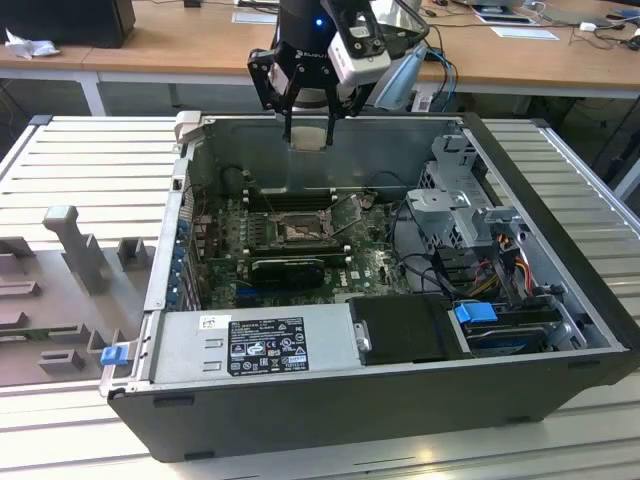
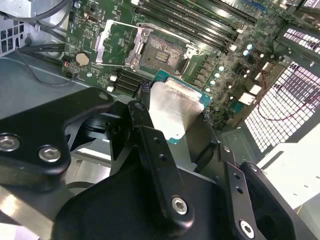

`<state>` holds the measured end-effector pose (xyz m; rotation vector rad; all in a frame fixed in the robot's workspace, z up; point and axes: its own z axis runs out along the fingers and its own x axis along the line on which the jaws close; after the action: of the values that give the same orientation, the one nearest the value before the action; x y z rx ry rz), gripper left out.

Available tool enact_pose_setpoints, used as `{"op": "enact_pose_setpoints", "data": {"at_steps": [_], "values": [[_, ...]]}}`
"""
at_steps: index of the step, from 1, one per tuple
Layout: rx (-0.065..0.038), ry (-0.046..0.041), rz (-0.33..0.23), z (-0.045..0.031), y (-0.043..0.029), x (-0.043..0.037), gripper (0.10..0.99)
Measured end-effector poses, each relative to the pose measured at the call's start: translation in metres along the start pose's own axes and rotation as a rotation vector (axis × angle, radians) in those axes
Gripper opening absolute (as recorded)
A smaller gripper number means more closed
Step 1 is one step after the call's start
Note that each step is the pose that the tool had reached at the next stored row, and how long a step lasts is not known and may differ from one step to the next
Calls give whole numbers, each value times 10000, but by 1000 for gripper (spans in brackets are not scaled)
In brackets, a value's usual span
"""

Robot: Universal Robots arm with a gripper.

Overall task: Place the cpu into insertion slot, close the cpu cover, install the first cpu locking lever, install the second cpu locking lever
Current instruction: 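Place the cpu into insertion slot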

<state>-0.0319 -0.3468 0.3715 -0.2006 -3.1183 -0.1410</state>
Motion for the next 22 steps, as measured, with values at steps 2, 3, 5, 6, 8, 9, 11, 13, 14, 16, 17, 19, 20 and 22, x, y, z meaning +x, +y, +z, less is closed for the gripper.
{"op": "enact_pose_setpoints", "data": {"at_steps": [2,3,5,6,8,9,11,13,14,16,17,19,20,22], "values": [[-1,-3,36,0,0,0,529],[-2,-6,70,1,0,0,529],[-3,-11,117,2,0,0,529],[-4,-16,179,2,0,0,529],[-7,-27,291,3,0,0,529],[-9,-33,361,3,0,0,529],[-10,-39,436,3,0,0,529],[-10,-46,515,3,0,0,529],[-12,-49,547,3,0,0,529],[-13,-55,615,4,0,0,529],[-13,-59,655,3,0,0,529],[-15,-66,733,3,0,0,529],[-16,-69,768,4,0,0,529],[-18,-78,876,4,0,0,529]]}}
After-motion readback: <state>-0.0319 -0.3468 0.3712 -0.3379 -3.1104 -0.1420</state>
